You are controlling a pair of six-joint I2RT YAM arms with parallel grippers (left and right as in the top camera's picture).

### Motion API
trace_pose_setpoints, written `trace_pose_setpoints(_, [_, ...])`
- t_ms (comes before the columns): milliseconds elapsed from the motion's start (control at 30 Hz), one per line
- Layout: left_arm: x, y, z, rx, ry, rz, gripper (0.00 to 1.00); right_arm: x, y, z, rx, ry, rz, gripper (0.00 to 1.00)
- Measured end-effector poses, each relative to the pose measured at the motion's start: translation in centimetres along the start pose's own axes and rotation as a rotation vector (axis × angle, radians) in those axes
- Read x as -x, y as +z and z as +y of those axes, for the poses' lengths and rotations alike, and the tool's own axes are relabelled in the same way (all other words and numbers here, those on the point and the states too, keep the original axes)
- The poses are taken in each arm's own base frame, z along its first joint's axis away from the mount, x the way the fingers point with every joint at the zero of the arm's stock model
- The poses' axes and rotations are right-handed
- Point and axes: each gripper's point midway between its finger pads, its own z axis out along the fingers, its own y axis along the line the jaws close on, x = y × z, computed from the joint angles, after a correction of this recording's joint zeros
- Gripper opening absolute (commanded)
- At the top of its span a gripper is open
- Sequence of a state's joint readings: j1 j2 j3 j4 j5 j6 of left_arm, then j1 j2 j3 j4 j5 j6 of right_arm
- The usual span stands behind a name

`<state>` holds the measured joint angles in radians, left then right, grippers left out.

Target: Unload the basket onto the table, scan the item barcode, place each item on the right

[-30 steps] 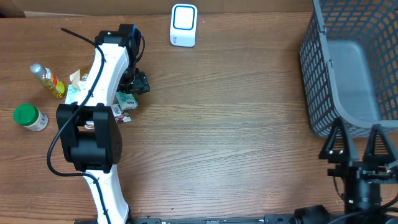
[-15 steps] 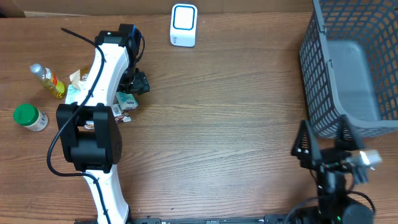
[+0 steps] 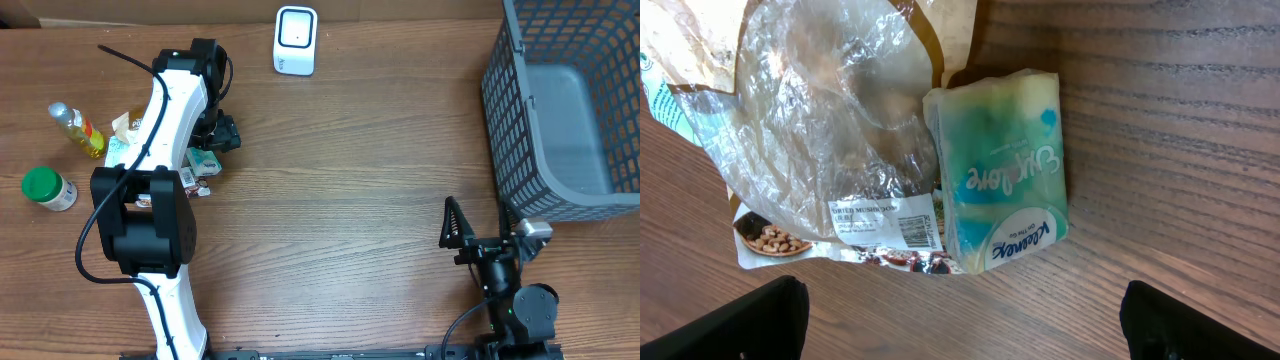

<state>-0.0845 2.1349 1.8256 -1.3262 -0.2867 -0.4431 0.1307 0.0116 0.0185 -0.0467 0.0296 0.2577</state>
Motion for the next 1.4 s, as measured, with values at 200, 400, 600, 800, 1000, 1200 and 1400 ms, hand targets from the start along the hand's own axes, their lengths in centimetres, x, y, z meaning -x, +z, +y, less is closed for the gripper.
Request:
trace_pose_setpoints(200, [0.0,0.0,0.0,0.0,0.0,0.0,1.0,-1.0,0.0,-0.3,-0.014,0.0,0.04,1.0])
trace_pose_setpoints(400, [0.0,0.0,0.0,0.0,0.0,0.0,1.0,-1.0,0.0,-0.3,-0.014,0.0,0.041,1.0])
trace_pose_setpoints(600, [0.0,0.0,0.0,0.0,0.0,0.0,1.0,-1.0,0.0,-0.3,-0.014,0.0,0.041,1.0])
trace_pose_setpoints(800, [0.0,0.0,0.0,0.0,0.0,0.0,1.0,-1.0,0.0,-0.3,-0.014,0.0,0.041,1.0])
trace_pose_setpoints(1000, [0.0,0.0,0.0,0.0,0.0,0.0,1.0,-1.0,0.0,-0.3,-0.013,0.0,0.041,1.0])
trace_pose_setpoints(1200, [-0.2,-0.4,-0.5,-0.003,0.014,-0.009,1.0,-1.0,0.0,-0.3,-0.014,0.0,0.041,1.0])
trace_pose_setpoints(1400, [-1.7,-7.2,-3.2,-0.083,0.089,-0.171,1.0,-1.0,0.0,-0.3,-0.014,0.0,0.041,1.0])
